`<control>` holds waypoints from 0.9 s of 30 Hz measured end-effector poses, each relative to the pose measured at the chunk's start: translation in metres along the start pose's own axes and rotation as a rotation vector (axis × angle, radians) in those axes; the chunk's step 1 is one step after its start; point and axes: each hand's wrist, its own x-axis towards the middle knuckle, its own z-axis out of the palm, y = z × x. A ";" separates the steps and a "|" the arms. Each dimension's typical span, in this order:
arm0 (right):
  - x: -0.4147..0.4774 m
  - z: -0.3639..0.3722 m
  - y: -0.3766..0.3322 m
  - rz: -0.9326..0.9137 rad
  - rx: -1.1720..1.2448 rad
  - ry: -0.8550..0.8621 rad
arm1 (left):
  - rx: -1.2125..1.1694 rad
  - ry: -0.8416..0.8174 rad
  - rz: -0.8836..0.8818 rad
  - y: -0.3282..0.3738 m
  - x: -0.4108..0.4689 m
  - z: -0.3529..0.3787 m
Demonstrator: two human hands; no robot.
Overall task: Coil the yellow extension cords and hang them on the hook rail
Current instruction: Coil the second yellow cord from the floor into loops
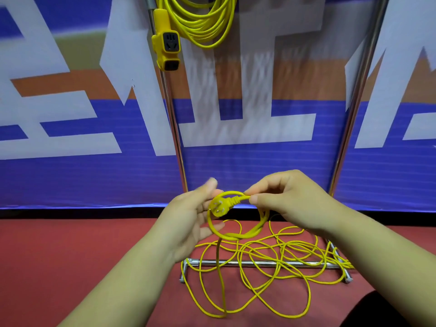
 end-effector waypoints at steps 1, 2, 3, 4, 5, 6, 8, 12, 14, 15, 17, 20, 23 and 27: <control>0.000 0.001 0.001 0.004 -0.029 0.013 | 0.068 0.001 0.047 -0.002 -0.001 0.001; 0.000 0.003 0.001 0.009 -0.050 0.024 | 0.121 0.013 0.089 -0.004 -0.001 0.001; 0.001 0.003 0.002 0.014 -0.058 0.034 | 0.160 0.030 0.122 -0.006 -0.001 0.002; 0.001 0.004 0.003 0.020 -0.051 0.043 | 0.190 0.046 0.150 -0.008 -0.001 0.001; 0.001 0.005 0.004 0.029 -0.028 0.055 | 0.210 0.059 0.175 -0.008 -0.001 0.001; 0.002 0.005 0.005 0.039 0.005 0.071 | 0.221 0.072 0.199 -0.008 -0.001 0.001; 0.002 0.007 0.007 0.063 0.069 0.106 | 0.217 0.095 0.239 -0.008 -0.001 0.001; 0.004 0.010 0.008 0.256 0.339 -0.013 | 0.162 0.102 0.291 -0.006 -0.002 0.002; 0.003 0.010 0.004 0.325 0.455 -0.100 | 0.163 0.130 0.320 -0.005 -0.002 0.002; 0.003 0.010 0.003 0.338 0.483 -0.120 | 0.169 0.148 0.333 -0.005 -0.001 0.002; 0.004 0.011 0.002 0.348 0.506 -0.111 | 0.191 0.173 0.345 -0.006 0.002 -0.001; 0.005 0.014 0.002 0.329 0.448 -0.015 | 0.209 0.160 0.328 -0.009 0.003 -0.003; 0.006 0.018 0.002 0.282 0.409 0.121 | 0.303 0.195 0.386 -0.011 0.004 -0.003; 0.007 0.020 0.001 0.233 0.383 0.204 | 0.416 0.222 0.483 -0.011 0.006 -0.001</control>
